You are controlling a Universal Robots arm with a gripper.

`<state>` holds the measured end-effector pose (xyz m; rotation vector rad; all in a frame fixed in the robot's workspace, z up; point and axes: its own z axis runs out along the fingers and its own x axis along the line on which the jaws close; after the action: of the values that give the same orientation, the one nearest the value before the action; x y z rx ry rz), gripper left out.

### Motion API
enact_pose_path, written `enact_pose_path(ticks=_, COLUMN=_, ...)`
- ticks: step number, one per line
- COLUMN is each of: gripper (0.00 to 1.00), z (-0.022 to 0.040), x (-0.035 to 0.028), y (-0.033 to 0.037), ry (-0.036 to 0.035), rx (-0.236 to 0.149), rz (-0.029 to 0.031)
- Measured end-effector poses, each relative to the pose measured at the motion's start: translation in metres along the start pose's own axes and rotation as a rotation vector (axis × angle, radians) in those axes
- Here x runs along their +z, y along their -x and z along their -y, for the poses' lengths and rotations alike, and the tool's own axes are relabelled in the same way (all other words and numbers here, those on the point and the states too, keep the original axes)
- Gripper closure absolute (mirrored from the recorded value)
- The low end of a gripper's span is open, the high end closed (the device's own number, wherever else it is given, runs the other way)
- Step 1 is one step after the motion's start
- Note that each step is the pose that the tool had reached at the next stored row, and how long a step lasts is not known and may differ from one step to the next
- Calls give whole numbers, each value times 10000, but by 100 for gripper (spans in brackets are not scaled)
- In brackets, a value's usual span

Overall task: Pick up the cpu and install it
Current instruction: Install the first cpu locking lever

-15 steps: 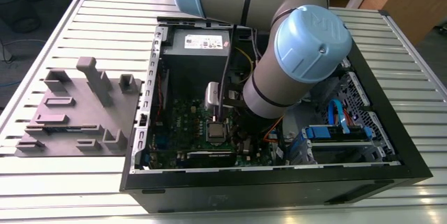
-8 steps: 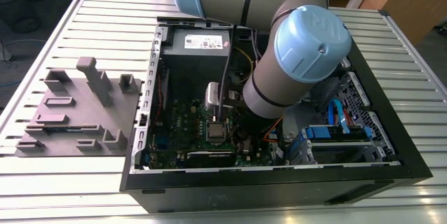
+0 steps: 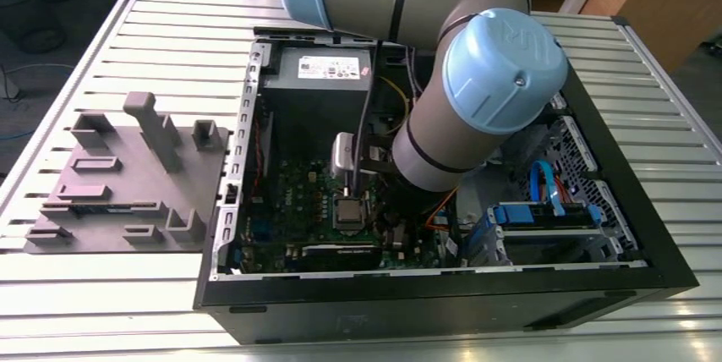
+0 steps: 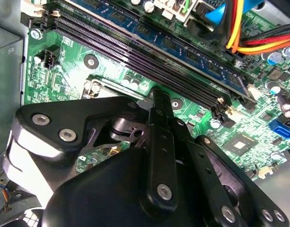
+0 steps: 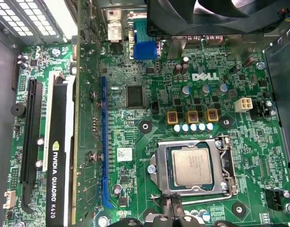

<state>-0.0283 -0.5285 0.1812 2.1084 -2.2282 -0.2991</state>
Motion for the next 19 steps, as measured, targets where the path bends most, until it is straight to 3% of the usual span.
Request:
enact_pose_path(ticks=15, gripper=89, z=-60, x=8, y=-3, ry=-19, rx=-2, rz=3)
enact_pose_path(ticks=19, gripper=89, z=-83, x=-90, y=8, ry=-23, rx=2, rz=21)
